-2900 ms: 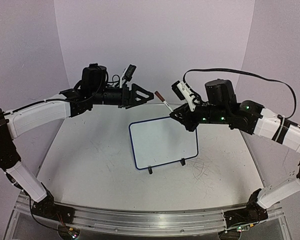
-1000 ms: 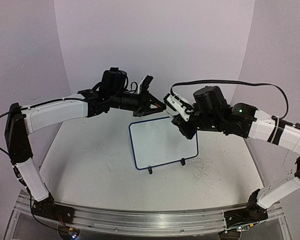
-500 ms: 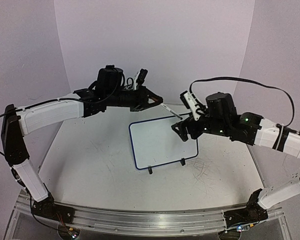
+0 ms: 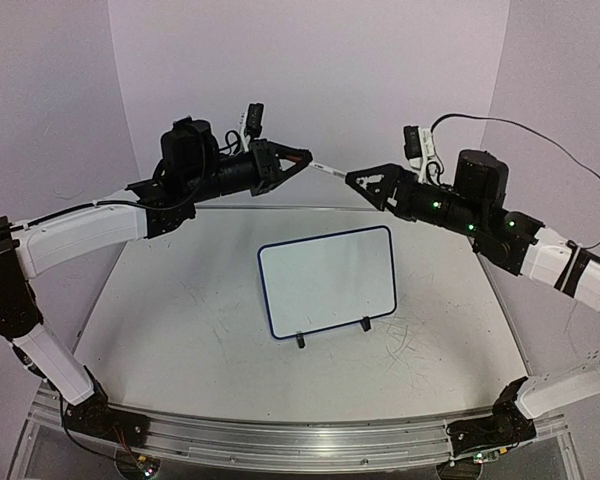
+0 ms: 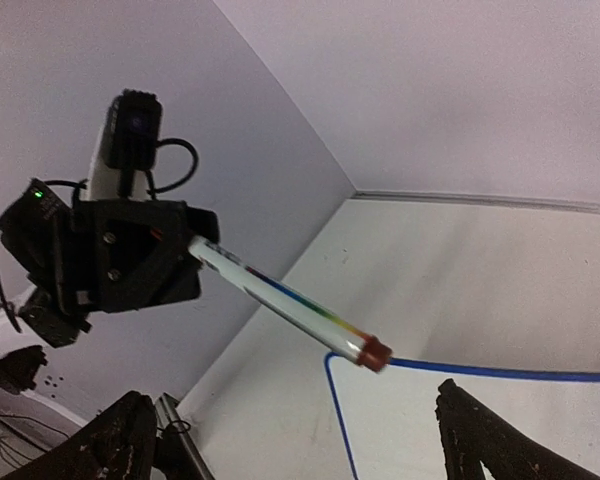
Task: Write a sentence on the whiteboard
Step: Open the pen cap from the whiteboard marker.
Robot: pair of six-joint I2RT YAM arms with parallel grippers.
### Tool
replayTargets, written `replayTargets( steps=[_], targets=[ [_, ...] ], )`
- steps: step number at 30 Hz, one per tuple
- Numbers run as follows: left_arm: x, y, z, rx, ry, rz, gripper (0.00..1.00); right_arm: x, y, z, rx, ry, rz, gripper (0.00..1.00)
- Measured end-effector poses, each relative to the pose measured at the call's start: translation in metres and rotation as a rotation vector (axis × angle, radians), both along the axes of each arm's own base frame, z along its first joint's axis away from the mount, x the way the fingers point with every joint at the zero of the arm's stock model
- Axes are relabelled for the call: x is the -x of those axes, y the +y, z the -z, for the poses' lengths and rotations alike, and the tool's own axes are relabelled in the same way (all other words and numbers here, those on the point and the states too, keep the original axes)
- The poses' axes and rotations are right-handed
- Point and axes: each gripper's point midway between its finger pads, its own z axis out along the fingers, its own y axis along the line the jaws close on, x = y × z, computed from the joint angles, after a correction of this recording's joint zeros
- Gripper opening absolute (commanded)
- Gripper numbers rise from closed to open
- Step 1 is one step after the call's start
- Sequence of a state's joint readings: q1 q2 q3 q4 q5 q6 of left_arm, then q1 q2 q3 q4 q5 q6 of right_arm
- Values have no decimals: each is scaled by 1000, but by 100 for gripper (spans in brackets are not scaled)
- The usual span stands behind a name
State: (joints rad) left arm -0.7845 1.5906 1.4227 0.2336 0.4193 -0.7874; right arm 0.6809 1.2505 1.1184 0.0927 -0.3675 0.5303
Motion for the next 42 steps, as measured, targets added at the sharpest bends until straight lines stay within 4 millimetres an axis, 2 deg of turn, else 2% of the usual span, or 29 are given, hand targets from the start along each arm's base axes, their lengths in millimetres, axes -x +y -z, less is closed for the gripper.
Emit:
replayTargets(
  steps=[2, 4, 8, 13, 16, 19, 24, 25, 28, 36, 39, 42],
  targets=[
    [4, 0, -7, 35, -9, 20, 0, 3, 2, -21, -52, -49, -35, 98],
    [8, 0, -10, 62, -13, 38, 0, 4, 2, -32, -82, -85, -48, 98],
    [17, 3, -12, 110, -20, 71, 0, 0, 3, -38, -107, -94, -61, 98],
    [24, 4, -21, 159, -28, 111, 0, -1, 19, -46, -160, -77, -166, 96],
    [29, 5, -30, 193, -42, 133, 0, 4, 25, -53, -202, -78, -216, 88],
    [33, 6, -36, 215, -51, 152, 0, 9, 28, -61, -240, -87, -257, 74],
    [34, 5, -38, 232, -49, 168, 0, 8, 36, -64, -268, -73, -306, 43],
    [34, 4, -37, 233, -48, 169, 0, 8, 38, -63, -268, -70, -314, 40],
    [33, 2, -34, 231, -43, 177, 0, 4, 44, -60, -276, -45, -332, 37],
    [30, -5, -24, 232, -18, 196, 0, 6, 51, -61, -304, -26, -389, 21],
    [30, -5, -25, 235, -20, 200, 0, 5, 53, -60, -312, -18, -407, 19],
    [29, -4, -25, 238, -20, 199, 0, 5, 55, -59, -319, -10, -421, 23]
  ],
)
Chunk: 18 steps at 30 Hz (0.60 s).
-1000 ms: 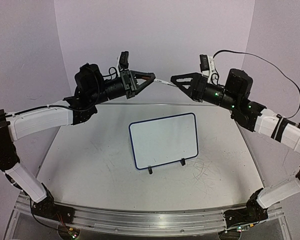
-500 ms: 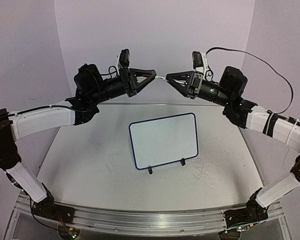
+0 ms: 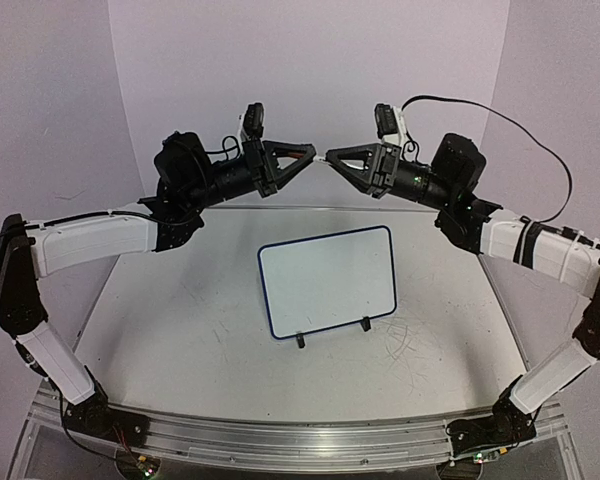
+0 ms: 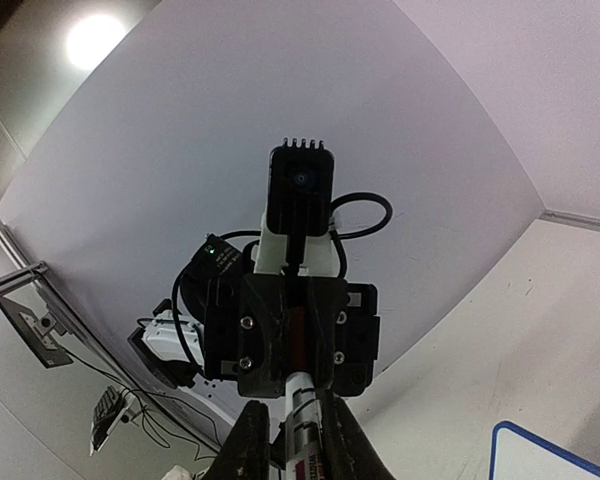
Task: Write a sentence on the whiteboard
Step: Open the pen cap from the whiteboard marker.
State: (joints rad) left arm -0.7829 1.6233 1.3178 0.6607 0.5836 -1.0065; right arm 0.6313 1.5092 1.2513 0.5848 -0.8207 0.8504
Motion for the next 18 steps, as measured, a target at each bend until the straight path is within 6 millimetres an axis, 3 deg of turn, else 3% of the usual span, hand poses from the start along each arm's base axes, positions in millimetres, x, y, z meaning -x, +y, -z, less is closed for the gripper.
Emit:
replayTargets(
  steps=[9, 11, 14, 18],
  targets=[
    [-3, 0, 0, 13, 4, 3, 0, 2, 1, -2, -15, -15, -32, 25],
    [-3, -1, 0, 16, 1, 8, 0, 1, 1, -1, -15, -16, -32, 19],
    [-4, -1, 0, 18, 2, 8, 0, -1, 1, 1, -13, -15, -29, 2],
    [-7, -1, 1, 19, -1, 10, 0, -6, 1, 4, -12, 0, -25, 0]
  ],
)
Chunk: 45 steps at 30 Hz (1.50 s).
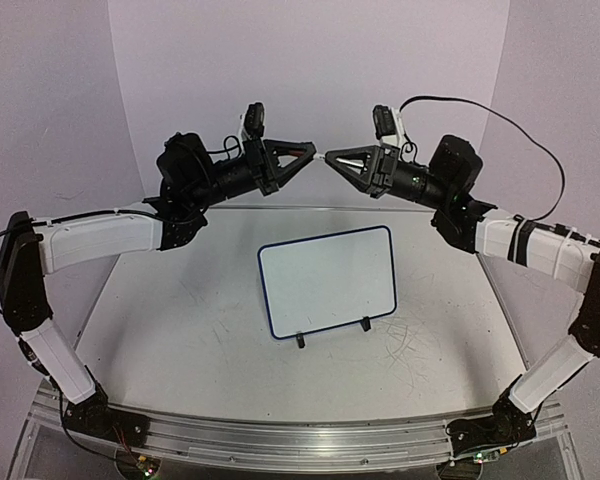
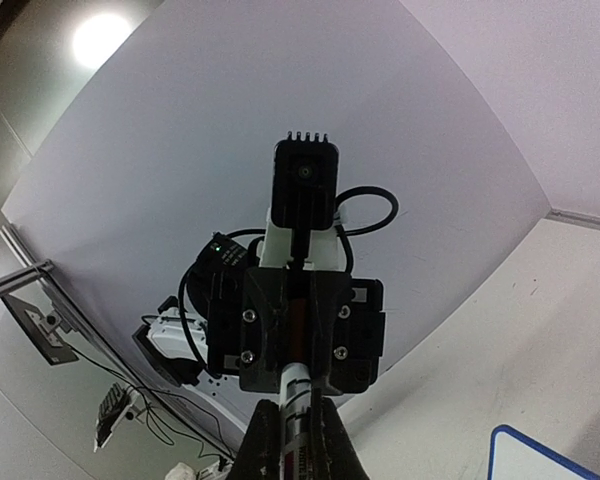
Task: Write a sentence on the whiteboard
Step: Open the pen cap from the whiteboard marker, then place the pen cap at the center of the board.
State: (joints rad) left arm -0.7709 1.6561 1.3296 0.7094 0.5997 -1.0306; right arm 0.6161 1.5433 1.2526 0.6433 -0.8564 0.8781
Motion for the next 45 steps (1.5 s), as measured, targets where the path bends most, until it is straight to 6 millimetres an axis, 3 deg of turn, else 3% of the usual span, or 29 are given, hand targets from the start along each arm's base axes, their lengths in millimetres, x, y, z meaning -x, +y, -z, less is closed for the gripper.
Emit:
replayTargets(
  steps=[8, 12, 14, 17, 20, 23, 25, 28, 34, 40, 45],
  targets=[
    [-3, 4, 3, -9, 6, 9, 0, 0, -1, 4, 11, -33, 17, 0],
    [-5, 16, 25, -57, 48, 30, 0, 3, -17, 25, 43, -10, 62, 0],
    [-29, 51, 35, -74, 81, -50, 0, -9, -54, 30, 49, -1, 153, 0],
    [-73, 138, 30, -63, 101, -254, 0, -30, -123, 15, 25, -38, 329, 0],
    [-84, 199, 11, -37, 75, -392, 0, -36, -172, -6, 19, -106, 461, 0],
    [-71, 215, 3, -49, 48, -431, 0, -39, -191, -2, 95, -129, 565, 0],
    [-66, 215, 13, -87, 64, -444, 0, -43, -201, 8, 158, -121, 644, 0],
    [-78, 216, 53, -185, 161, -491, 0, -48, -221, 23, 259, -99, 788, 0],
    [-106, 226, 177, -469, 444, -570, 0, -61, -256, 49, 452, -47, 993, 0],
    [-81, 224, 304, -696, 713, -499, 0, -70, -266, 85, 603, 11, 1030, 0],
    [-56, 201, 360, -812, 807, -406, 0, -68, -256, 93, 643, 2, 989, 0]
  ],
)
